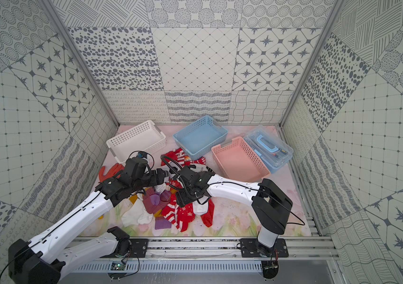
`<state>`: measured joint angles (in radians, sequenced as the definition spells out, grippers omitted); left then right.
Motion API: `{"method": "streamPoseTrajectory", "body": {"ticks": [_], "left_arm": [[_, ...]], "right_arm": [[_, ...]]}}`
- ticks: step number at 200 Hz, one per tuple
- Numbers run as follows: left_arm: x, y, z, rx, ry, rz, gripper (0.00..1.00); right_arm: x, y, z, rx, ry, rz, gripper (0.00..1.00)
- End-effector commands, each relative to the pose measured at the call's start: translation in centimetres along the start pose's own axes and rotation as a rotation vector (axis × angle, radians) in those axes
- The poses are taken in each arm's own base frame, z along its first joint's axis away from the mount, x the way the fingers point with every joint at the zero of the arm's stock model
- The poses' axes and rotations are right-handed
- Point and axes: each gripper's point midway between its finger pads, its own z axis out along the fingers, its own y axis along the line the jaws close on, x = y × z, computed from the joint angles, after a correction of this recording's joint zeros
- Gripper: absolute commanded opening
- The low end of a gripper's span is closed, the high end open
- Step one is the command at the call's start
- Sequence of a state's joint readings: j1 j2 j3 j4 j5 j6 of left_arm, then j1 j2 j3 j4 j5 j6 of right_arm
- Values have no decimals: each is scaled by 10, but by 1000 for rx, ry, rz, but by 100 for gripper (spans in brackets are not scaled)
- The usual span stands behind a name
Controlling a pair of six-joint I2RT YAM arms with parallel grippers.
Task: Sort the socks into the basket by color
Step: Pick up the sock from the center of the board.
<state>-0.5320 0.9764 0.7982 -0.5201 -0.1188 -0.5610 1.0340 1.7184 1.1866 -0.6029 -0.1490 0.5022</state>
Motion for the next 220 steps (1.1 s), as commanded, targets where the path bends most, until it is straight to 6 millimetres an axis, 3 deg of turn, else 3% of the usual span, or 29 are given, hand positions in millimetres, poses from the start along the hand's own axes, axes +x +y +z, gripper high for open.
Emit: {"method": "streamPoseTrajectory", "body": {"ticks": [1,23,43,72,94,106,159,175,190,202,220], "left_arm": [[14,11,-11,-24,20,-81,90],[16,15,-17,-24,11,-87,90],[16,17,-21,-23,0,-94,90],[18,18,-22,-22,-1,-99,89],[17,17,-24,-17,-5,-96,89],[16,16,-24,-14,-7,-92,89],[8,8,-23,2,-5,-69,89],[7,5,-22,9,-2,-62,88],[4,2,-23,19,-4,-54,89],[2,0,-22,30,-7,-49,89],[1,-3,-21,41,-3,-45,88]], "right_arm": [[0,-2,11,22,-12,19,80],[4,-7,20,54,-3,20,79],[10,-16,24,98,6,20,72],[17,-23,21,125,17,22,49],[17,-20,9,111,-4,23,20],[15,-15,2,92,-12,20,11],[11,4,-32,20,-33,-15,13],[8,8,-41,-3,-51,-20,6],[4,14,-50,-50,-72,-15,12],[1,15,-55,-64,-82,-9,0],[-5,18,-66,-92,-113,-11,0]]}}
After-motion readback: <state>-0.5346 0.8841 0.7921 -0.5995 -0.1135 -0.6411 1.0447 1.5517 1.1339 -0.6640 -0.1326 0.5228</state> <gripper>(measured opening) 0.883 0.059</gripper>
